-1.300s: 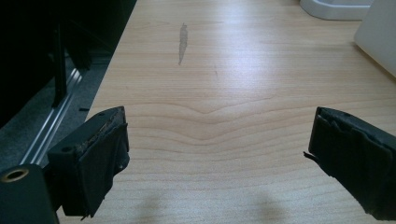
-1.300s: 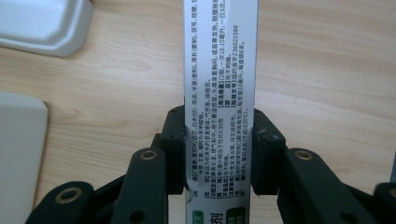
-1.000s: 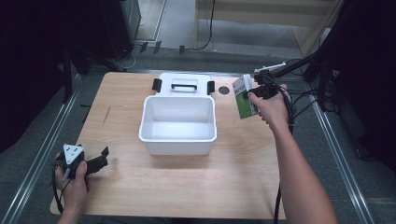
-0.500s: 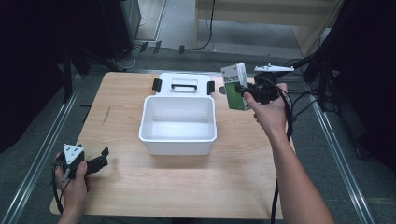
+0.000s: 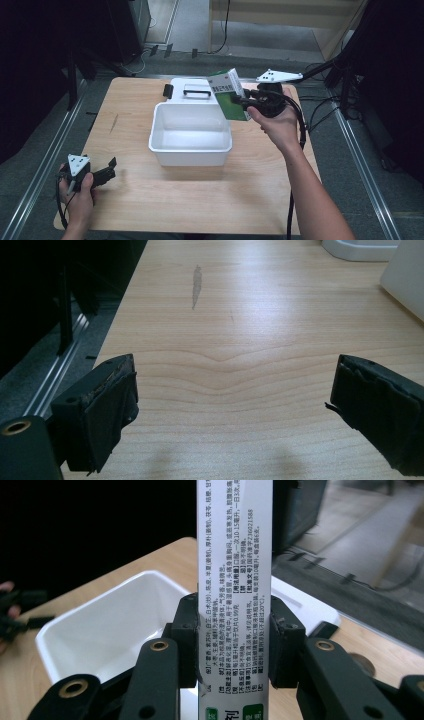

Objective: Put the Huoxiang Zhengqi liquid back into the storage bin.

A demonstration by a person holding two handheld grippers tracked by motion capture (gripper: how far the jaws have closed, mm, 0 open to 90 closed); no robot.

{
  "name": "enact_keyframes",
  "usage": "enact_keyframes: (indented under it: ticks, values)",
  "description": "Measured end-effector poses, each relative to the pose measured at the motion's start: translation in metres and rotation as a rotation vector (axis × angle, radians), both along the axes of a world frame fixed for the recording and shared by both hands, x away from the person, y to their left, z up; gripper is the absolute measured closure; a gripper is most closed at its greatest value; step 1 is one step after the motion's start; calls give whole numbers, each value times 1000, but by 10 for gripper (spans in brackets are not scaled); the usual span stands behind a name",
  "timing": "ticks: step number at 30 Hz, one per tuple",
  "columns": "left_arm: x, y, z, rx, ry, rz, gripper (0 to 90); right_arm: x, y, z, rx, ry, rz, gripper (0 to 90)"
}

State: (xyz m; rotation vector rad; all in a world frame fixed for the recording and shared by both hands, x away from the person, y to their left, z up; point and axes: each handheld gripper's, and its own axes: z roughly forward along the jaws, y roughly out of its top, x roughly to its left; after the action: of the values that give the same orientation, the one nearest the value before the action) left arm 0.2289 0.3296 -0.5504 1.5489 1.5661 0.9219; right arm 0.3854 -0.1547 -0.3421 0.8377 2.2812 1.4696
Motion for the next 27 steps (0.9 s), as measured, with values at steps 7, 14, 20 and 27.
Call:
enact_keyframes:
  ticks: [7, 14, 20, 27]
  values:
    - [0, 0, 0, -1, 3, -2, 52, -1, 15, 0, -162, -75, 192, 647]
    - [0, 0, 0, -3, -1, -1, 52, 4, 26, 4, -231, -65, 335, 646]
    - [0, 1, 0, -9, 0, -2, 52, 9, 38, 13, -311, -41, 443, 646]
    - [0, 1, 0, -11, -1, -5, 52, 14, 68, 24, -514, 31, 601, 646]
